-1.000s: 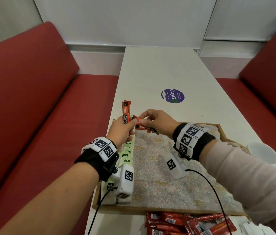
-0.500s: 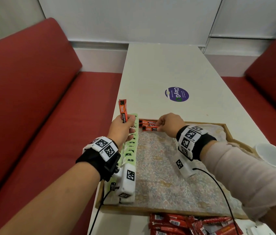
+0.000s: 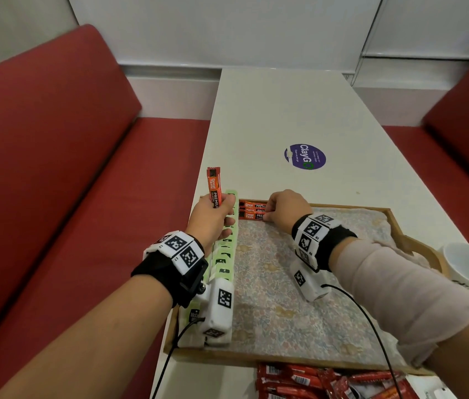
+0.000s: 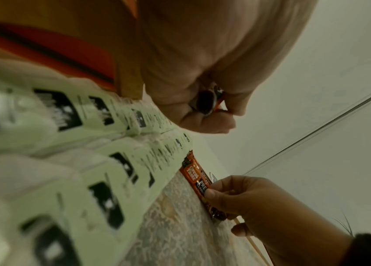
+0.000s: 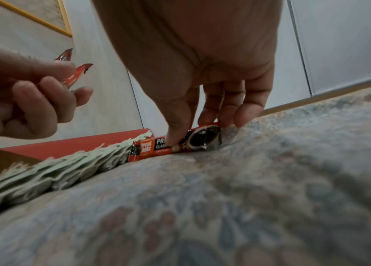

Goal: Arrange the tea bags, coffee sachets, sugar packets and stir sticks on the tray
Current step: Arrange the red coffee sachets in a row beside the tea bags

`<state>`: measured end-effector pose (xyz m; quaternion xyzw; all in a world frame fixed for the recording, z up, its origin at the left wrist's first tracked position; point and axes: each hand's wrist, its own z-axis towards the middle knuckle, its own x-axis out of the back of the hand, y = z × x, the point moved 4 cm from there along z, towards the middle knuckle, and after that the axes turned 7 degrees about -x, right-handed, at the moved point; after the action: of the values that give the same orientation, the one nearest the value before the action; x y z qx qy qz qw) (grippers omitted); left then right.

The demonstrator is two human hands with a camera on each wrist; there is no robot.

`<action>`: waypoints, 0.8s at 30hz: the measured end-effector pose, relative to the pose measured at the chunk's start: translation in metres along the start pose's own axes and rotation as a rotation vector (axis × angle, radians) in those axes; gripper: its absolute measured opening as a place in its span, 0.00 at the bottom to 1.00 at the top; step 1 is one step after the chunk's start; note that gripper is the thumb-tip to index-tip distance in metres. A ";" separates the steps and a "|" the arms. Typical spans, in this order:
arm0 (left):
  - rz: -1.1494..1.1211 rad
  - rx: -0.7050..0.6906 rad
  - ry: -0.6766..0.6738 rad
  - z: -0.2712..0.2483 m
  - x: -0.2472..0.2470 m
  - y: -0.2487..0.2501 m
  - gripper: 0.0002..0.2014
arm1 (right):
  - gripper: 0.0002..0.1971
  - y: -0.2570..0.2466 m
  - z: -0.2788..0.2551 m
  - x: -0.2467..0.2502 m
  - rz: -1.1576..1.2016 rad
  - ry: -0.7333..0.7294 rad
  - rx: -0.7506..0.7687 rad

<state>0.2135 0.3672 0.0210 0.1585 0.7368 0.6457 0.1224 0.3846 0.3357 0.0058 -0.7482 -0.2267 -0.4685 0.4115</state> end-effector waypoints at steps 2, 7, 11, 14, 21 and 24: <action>0.001 0.002 -0.003 0.000 0.000 0.000 0.05 | 0.05 -0.001 0.000 0.000 -0.003 0.007 0.007; 0.009 0.010 -0.004 0.000 0.000 -0.002 0.04 | 0.06 -0.003 0.001 0.001 -0.007 0.021 0.025; 0.005 0.023 -0.019 0.000 0.000 -0.001 0.06 | 0.06 -0.004 0.001 0.001 -0.023 0.031 0.032; -0.013 0.065 -0.037 -0.001 -0.002 0.001 0.09 | 0.05 -0.002 0.000 0.002 -0.045 0.038 0.029; -0.127 0.173 0.017 -0.004 -0.008 0.002 0.17 | 0.11 -0.006 -0.009 0.009 0.007 0.097 0.064; -0.179 0.177 0.039 -0.006 -0.010 0.003 0.15 | 0.08 -0.014 -0.018 0.011 0.198 0.097 0.142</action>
<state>0.2204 0.3583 0.0242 0.0900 0.8045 0.5674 0.1508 0.3703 0.3283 0.0257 -0.7122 -0.1643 -0.4440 0.5183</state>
